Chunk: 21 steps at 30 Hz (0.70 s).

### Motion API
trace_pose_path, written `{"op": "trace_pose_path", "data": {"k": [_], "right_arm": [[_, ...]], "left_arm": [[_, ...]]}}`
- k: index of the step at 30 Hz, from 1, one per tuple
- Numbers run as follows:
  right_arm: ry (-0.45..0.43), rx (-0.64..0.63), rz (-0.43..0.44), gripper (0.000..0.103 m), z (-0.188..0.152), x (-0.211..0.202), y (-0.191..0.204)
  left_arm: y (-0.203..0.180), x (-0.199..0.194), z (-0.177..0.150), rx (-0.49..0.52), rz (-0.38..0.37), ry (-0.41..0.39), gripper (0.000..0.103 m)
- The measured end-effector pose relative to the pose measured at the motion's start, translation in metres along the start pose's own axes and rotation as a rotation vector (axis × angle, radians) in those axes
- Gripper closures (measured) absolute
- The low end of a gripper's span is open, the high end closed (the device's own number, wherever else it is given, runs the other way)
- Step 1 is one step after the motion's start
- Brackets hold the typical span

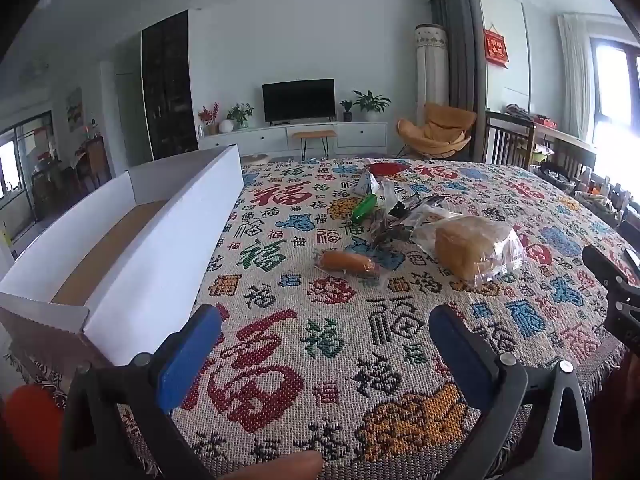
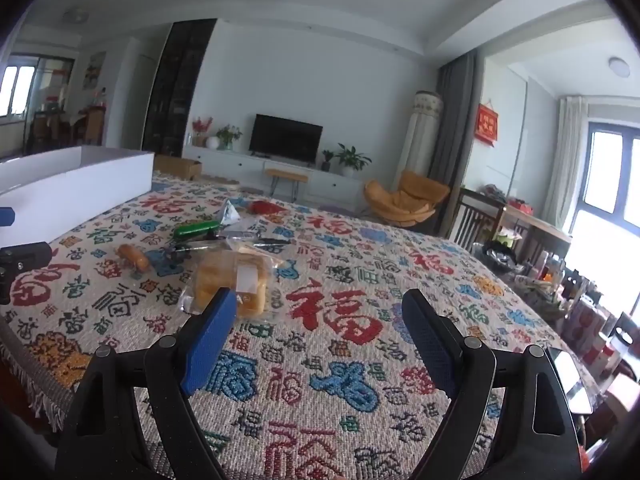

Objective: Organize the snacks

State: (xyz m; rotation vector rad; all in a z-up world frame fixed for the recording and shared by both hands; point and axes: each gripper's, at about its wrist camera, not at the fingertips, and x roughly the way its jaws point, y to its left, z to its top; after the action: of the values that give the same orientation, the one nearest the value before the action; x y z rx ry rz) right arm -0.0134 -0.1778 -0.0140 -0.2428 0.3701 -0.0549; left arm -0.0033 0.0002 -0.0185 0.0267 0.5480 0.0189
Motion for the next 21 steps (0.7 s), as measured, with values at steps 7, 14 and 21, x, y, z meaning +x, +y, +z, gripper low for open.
{"op": "trace_pose_path", "data": {"k": [7,14,21], "right_arm": [[0.006,-0.013,0.008,0.016,0.0015,0.0014,0.0039],[-0.002,0.003,0.008,0.016,0.0004,-0.0022,0.0031],[0.006,0.004,0.006,0.016,0.0019,0.0004,0.0029]], "left_arm": [[0.0022,0.0017,-0.0011,-0.007,0.006,0.001,0.0],[0.0038,0.0036,-0.0004,-0.012,0.014,0.0,0.0],[0.0022,0.0003,-0.0005,-0.007,0.012,-0.015,0.0]]}}
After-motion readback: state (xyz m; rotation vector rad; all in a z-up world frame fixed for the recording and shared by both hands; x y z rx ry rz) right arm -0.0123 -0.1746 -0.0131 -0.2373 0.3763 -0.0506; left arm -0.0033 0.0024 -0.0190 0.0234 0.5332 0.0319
